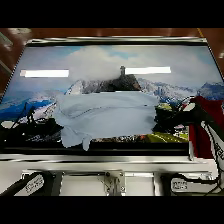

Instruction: Fold the shirts.

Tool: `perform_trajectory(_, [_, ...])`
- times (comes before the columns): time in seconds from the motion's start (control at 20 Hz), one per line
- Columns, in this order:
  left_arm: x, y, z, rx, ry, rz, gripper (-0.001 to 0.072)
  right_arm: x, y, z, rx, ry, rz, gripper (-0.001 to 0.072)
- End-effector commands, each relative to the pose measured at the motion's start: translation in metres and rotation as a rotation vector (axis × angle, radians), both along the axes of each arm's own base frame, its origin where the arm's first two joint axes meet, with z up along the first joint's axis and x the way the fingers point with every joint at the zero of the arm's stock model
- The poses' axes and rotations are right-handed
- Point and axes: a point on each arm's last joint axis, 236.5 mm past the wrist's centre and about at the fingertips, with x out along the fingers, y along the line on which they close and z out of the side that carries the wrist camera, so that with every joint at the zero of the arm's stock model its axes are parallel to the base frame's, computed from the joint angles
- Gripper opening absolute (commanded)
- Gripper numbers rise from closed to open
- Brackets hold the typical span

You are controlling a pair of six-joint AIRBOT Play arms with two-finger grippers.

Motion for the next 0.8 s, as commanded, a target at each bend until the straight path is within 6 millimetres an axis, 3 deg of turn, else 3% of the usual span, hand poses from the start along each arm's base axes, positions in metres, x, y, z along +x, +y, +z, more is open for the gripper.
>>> perform_trajectory(0.0, [0.028,0.012,0.029,0.041,-0.097,-0.013,0.0039,0.019,0.005,0.02,-0.006,-0.096,0.053,0.0067])
perform_trajectory(0.1, [0.059,0.021,0.082,0.083,-0.233,-0.039,0.0038,0.048,0.002,0.068,-0.028,-0.279,0.139,0.0067])
perform_trajectory(0.2, [0.088,0.03,0.163,0.156,-0.433,-0.051,0.0038,0.087,-0.005,0.148,-0.097,-0.564,0.221,0.0067])
perform_trajectory(0.3, [0.1,0.035,0.286,0.271,-0.715,-0.05,0.0038,0.113,-0.012,0.265,-0.215,-0.903,0.269,0.0066])
perform_trajectory(0.35, [0.092,0.032,0.36,0.344,-0.887,-0.049,0.0038,0.117,-0.016,0.337,-0.291,-1.091,0.247,0.0066])
perform_trajectory(0.4, [0.073,0.028,0.429,0.419,-1.05,-0.04,0.0038,0.109,-0.019,0.408,-0.362,-1.268,0.22,0.0066])
perform_trajectory(0.45, [0.043,0.022,0.5,0.513,-1.219,-0.021,0.0038,0.089,-0.021,0.481,-0.435,-1.45,0.188,0.0066])
perform_trajectory(0.5, [0.006,0.016,0.56,0.611,-1.366,0.005,0.0038,0.059,-0.023,0.545,-0.507,-1.605,0.153,0.0066])
perform_trajectory(0.55, [-0.032,0.009,0.604,0.699,-1.481,0.03,0.0038,0.028,-0.024,0.591,-0.563,-1.717,0.121,0.0066])
perform_trajectory(0.65, [-0.104,-0.01,0.661,0.826,-1.653,0.067,0.0037,-0.036,-0.027,0.653,-0.653,-1.86,0.044,0.0066])
perform_trajectory(0.75, [-0.16,-0.021,0.684,0.894,-1.728,0.113,0.0037,-0.089,-0.032,0.682,-0.726,-1.932,-0.019,0.0066])
